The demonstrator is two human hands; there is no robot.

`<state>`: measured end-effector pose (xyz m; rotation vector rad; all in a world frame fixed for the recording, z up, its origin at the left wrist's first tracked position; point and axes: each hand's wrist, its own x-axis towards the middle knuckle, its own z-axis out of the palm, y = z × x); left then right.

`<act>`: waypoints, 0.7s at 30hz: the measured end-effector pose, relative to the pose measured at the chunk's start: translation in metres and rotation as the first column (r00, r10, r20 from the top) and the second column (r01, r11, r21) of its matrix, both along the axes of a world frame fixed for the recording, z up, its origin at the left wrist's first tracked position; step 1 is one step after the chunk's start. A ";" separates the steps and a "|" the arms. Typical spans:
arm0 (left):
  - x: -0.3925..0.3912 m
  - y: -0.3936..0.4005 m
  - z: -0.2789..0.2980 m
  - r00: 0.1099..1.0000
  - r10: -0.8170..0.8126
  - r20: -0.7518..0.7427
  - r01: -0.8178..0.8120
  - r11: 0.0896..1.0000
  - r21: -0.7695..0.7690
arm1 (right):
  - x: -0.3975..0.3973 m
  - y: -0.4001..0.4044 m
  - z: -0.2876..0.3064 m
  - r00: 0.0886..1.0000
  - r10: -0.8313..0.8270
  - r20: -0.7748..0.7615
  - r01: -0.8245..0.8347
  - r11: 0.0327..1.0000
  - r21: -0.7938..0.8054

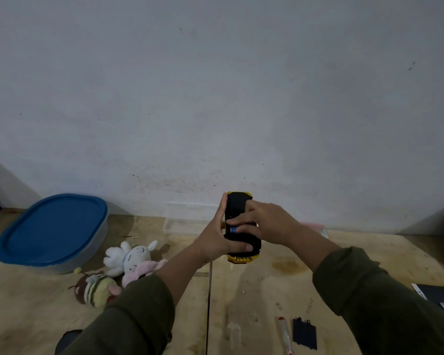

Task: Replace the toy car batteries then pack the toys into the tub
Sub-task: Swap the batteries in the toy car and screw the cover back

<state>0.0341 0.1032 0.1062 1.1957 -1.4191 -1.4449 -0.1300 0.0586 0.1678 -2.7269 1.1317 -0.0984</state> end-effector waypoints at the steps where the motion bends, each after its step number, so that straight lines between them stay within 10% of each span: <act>1: 0.000 0.001 -0.001 1.000 0.008 -0.008 -0.008 1.000 -0.003 | -0.001 0.001 0.000 1.000 0.001 -0.018 -0.001 1.000 0.002; 7: 0.006 0.000 0.004 1.000 0.008 0.008 -0.008 1.000 -0.024 | 0.004 0.005 -0.001 0.902 -0.253 0.349 0.199 0.963 0.184; 14: 0.002 0.001 0.001 1.000 0.017 0.006 -0.017 0.999 -0.038 | 0.012 0.002 0.008 0.893 -0.237 0.382 0.209 0.971 0.114; 21: 0.003 -0.001 0.002 0.998 0.061 0.015 -0.060 0.997 -0.047 | 0.016 0.001 0.004 0.617 -0.475 0.628 0.338 0.880 0.333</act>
